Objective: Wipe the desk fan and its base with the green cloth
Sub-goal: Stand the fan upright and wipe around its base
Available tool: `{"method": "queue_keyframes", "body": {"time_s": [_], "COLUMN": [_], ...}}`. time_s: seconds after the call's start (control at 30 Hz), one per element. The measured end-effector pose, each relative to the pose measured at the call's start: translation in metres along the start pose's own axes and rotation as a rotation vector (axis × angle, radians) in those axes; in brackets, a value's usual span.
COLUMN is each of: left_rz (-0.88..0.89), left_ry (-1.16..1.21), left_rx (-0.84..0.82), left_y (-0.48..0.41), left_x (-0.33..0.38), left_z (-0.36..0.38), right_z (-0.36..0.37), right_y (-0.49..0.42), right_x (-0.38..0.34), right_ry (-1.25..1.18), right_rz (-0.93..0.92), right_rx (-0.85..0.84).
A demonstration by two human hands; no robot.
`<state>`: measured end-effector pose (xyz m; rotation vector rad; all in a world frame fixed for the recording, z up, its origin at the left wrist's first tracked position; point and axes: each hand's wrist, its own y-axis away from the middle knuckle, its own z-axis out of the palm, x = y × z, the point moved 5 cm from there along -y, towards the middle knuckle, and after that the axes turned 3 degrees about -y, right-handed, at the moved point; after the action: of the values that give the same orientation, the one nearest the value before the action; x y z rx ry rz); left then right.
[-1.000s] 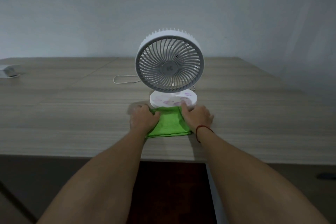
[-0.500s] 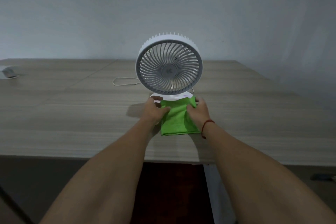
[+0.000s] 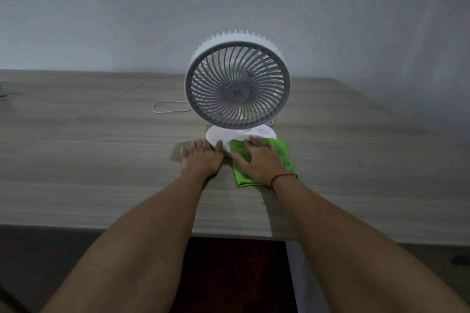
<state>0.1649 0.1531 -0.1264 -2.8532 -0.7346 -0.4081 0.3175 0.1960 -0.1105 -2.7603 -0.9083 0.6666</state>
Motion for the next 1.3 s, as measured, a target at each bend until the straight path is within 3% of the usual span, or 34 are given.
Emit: {"method": "queue_keyframes", "body": {"time_s": [0.07,0.23,0.33,0.4,0.53,0.77,1.07,1.3], "left_rz": [0.001,-0.004,-0.010,-0.011,-0.007,-0.004,-0.007,-0.002], "left_ry": [-0.015,-0.026,-0.040,-0.050,-0.052,-0.057,-0.043,-0.035], "left_rx": [-0.019,-0.016,-0.019,-0.021,-0.029,-0.016,-0.015,-0.010], "left_y": [0.000,-0.001,-0.002,-0.003,-0.002,-0.003,0.000,-0.004], "left_x": [0.000,-0.001,-0.002,-0.003,-0.001,-0.001,-0.003,-0.003], "left_z": [0.001,0.002,0.003,0.004,0.006,0.005,0.002,0.005], "right_z": [0.008,0.001,-0.003,-0.006,-0.008,0.006,0.001,-0.016], "right_y": [-0.004,-0.001,-0.001,-0.008,-0.026,-0.039,-0.003,-0.016], "right_x": [0.002,0.005,0.020,0.030,0.036,0.008,0.009,0.041], "right_ry": [0.037,-0.143,-0.271,-0.267,-0.187,-0.001,-0.168,-0.185], "right_rz": [-0.017,-0.039,0.049,0.129,0.206,0.118,-0.058,0.097], "right_rx": [-0.096,-0.061,0.013,0.045,-0.066,-0.018,-0.090,-0.036]}}
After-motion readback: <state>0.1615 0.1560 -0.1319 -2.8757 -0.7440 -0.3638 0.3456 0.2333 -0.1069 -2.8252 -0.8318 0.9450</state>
